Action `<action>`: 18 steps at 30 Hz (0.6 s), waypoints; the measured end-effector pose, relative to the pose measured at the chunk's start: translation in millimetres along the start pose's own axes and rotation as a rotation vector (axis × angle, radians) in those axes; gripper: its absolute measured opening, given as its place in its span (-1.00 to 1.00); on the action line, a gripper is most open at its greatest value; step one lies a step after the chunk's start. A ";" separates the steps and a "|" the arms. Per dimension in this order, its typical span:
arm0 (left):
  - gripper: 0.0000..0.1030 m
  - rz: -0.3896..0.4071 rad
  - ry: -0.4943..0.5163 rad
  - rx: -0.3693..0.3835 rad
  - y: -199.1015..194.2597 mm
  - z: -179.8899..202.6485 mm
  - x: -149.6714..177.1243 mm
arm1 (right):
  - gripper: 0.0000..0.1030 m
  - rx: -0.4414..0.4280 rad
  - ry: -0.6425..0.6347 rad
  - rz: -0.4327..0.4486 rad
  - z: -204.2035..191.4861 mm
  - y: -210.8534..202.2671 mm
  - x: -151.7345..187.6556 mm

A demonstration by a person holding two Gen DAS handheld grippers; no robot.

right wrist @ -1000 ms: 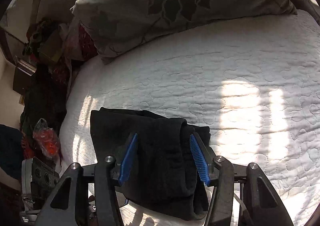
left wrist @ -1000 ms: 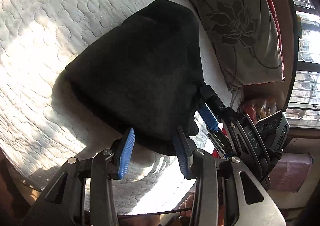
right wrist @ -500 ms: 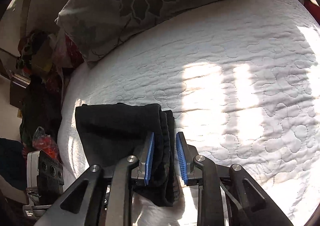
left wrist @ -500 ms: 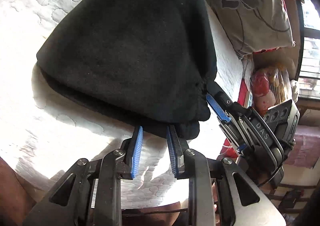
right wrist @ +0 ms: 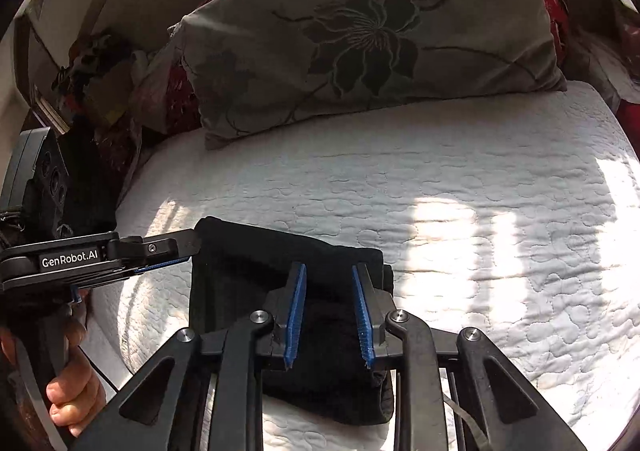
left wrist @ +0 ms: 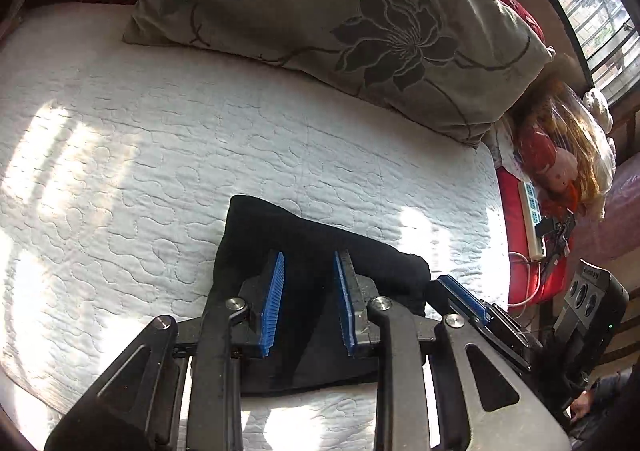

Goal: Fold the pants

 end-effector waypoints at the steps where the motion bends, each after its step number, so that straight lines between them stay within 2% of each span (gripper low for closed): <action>1: -0.56 0.003 0.013 -0.035 9.3 -5.1 2.6 | -0.54 0.012 0.006 -0.017 3.6 8.0 2.5; 3: -0.56 -0.028 0.022 -0.081 32.7 -17.2 3.6 | -0.54 0.030 0.034 -0.068 12.5 28.3 10.1; 5: -0.56 -0.036 0.043 -0.107 48.7 -19.1 5.7 | -0.50 0.053 0.048 -0.083 20.2 40.9 16.2; 8: -0.55 -0.001 0.110 -0.159 41.5 -12.6 12.3 | -0.44 0.060 0.050 -0.095 21.1 40.7 14.1; 10: -0.55 0.010 0.120 -0.147 31.2 -11.0 15.3 | -0.40 0.042 0.057 -0.101 20.0 34.0 10.6; 13: -0.56 0.010 0.110 -0.109 10.9 -17.8 17.4 | -0.36 -0.046 0.121 -0.092 24.0 17.7 7.7; 14: -0.56 0.007 0.109 -0.103 5.8 -19.3 17.8 | -0.30 -0.070 0.145 -0.096 26.6 13.3 8.6; 16: -0.56 0.014 0.122 -0.107 -4.7 -26.1 20.1 | 0.03 -0.096 0.182 -0.107 31.7 6.7 11.8; 18: -0.56 0.034 0.141 -0.139 -12.5 -32.9 20.6 | 0.13 -0.106 0.197 -0.107 35.7 0.0 15.9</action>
Point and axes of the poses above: each gripper's, at about its wrist camera, not at the fingertips, and y roughly the way its jaws point, z to its right, x to its underside, the point moved 4 cm from there along y, roughly the way its jaws point, and after that the axes turned 5 degrees about -y, right-handed, at the moved point
